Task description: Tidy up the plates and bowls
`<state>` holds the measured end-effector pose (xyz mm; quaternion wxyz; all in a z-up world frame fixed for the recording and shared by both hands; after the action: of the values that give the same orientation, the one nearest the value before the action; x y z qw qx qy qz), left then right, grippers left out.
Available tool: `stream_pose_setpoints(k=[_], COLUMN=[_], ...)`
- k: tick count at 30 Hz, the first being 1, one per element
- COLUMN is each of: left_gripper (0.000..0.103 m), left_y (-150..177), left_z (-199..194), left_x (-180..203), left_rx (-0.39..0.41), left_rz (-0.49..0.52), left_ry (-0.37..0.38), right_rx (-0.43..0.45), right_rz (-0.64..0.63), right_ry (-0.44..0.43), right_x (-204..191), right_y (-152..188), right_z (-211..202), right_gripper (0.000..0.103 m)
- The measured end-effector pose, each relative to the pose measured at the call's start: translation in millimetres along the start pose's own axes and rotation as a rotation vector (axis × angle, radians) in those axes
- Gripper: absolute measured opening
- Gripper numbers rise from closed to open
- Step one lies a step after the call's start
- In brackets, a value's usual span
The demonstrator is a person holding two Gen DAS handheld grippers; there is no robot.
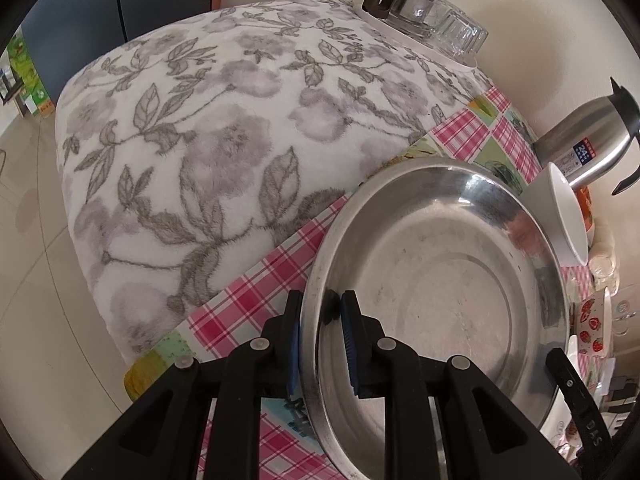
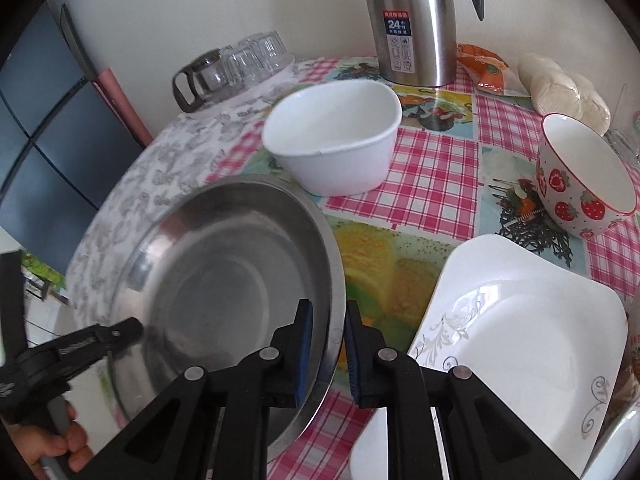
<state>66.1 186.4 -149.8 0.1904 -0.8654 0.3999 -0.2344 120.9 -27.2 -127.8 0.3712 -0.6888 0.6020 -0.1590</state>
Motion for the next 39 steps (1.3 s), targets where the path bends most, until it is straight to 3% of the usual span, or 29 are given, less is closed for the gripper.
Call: stream_pose_setpoints(k=[22, 39], left_gripper=[0.020, 0.020], left_y=[16.3, 14.2], left_z=[-25.1, -75.9], left_x=[18.1, 68.1], left_rx=[-0.028, 0.084], left_rz=[-0.073, -0.020], left_ry=[0.117, 0.211], right_rx=[0.074, 0.134], right_rz=[0.013, 0.041], right_ry=[-0.069, -0.061], right_x=[2.1, 36.9], right_y=[-15.3, -32.1], right_z=[-64.0, -104.8], right_gripper=[0.017, 0.017])
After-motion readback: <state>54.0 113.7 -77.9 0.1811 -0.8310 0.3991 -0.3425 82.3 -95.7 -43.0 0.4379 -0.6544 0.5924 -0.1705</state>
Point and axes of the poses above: each gripper's, at about its wrist camera, not at the fingertips, and z roughly the way its jaws point, x to its right, y to its underside, the point moved 10 cm from there along z, roughly the way its jaws point, and after that the axes turned 14 degrees about x, right-handed, at the moved point
